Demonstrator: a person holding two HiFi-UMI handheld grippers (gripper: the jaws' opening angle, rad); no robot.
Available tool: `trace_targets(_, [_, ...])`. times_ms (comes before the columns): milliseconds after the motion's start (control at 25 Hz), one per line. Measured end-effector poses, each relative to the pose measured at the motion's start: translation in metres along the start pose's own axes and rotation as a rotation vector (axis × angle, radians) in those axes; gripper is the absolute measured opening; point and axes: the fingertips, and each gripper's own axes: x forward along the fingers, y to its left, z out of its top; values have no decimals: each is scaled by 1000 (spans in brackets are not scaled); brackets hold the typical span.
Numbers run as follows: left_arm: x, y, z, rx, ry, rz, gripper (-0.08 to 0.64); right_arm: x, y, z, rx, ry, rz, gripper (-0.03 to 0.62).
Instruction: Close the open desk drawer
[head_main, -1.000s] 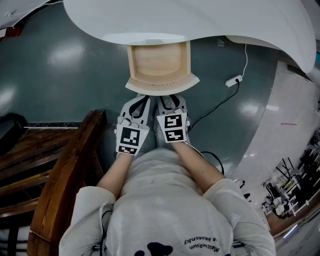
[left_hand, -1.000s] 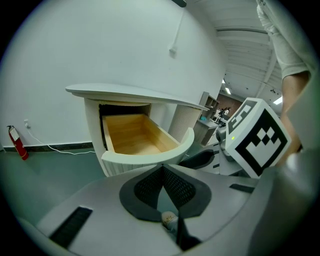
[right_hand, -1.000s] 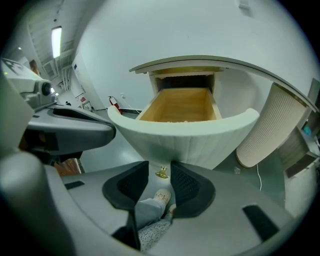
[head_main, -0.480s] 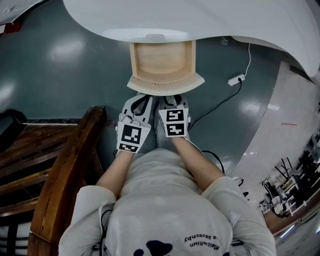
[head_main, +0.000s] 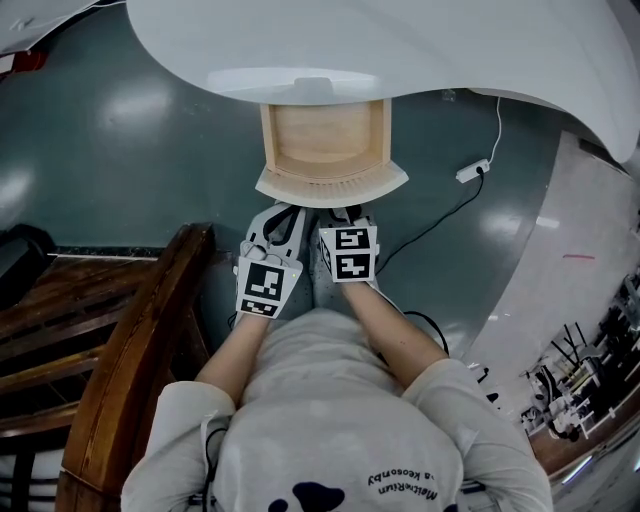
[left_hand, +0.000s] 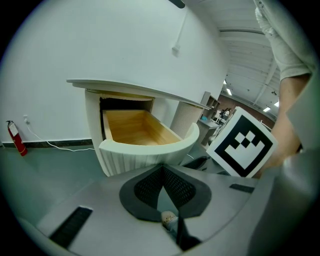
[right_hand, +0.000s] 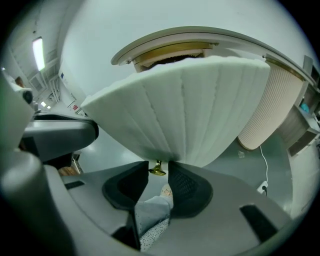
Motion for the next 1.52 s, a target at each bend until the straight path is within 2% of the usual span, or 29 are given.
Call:
trace_targets(600, [13,16,19,-12,-2,23,11,9,-5,25,-37,-13,17,118])
trace_targets(1520, [35,50,55,-11,-18,19,11,29,-14,75,-56,-49,-10,114])
